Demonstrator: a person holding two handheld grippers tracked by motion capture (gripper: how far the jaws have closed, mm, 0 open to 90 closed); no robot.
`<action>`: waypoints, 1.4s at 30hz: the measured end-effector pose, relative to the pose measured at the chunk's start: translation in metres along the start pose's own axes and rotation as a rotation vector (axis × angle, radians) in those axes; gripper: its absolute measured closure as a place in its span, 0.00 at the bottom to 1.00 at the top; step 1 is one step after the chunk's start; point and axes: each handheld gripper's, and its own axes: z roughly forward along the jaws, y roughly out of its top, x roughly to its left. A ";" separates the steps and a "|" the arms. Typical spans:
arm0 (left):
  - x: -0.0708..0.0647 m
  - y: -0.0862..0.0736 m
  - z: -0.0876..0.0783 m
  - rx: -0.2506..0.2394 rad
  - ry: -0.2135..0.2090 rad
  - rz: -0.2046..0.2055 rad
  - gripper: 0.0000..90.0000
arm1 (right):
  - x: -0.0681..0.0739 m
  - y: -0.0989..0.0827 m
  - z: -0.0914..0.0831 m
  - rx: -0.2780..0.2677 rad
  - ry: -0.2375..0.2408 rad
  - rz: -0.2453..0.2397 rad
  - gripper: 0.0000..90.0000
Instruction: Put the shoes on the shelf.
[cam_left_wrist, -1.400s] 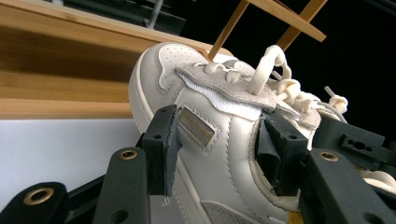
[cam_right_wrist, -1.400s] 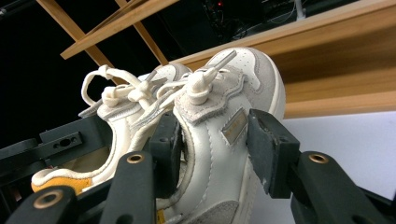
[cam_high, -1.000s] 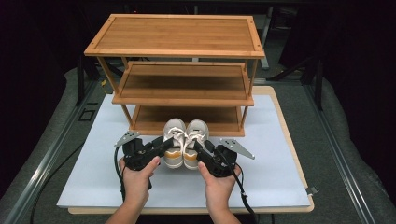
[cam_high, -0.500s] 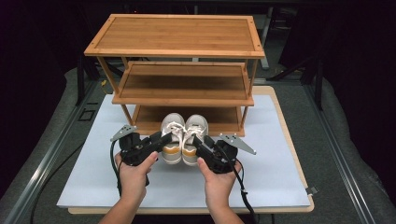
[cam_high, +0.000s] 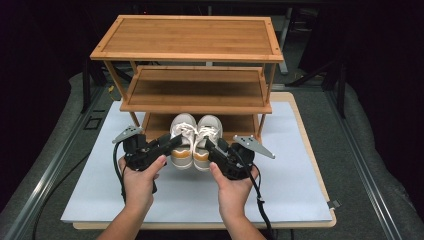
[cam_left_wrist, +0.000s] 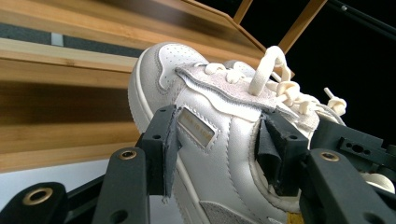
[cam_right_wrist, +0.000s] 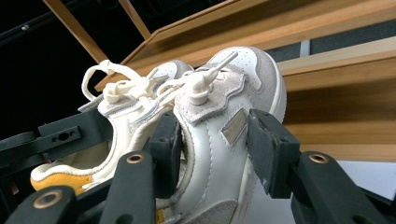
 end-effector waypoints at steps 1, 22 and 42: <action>0.000 0.000 0.000 0.000 0.000 0.000 0.58 | 0.000 0.001 0.001 -0.012 0.015 0.006 0.62; -0.001 0.020 0.002 -0.012 -0.006 -0.009 0.58 | 0.006 0.025 0.005 0.003 0.010 -0.017 0.62; 0.004 0.042 0.014 0.000 0.007 -0.010 0.58 | 0.005 0.043 0.021 0.009 0.009 -0.008 0.62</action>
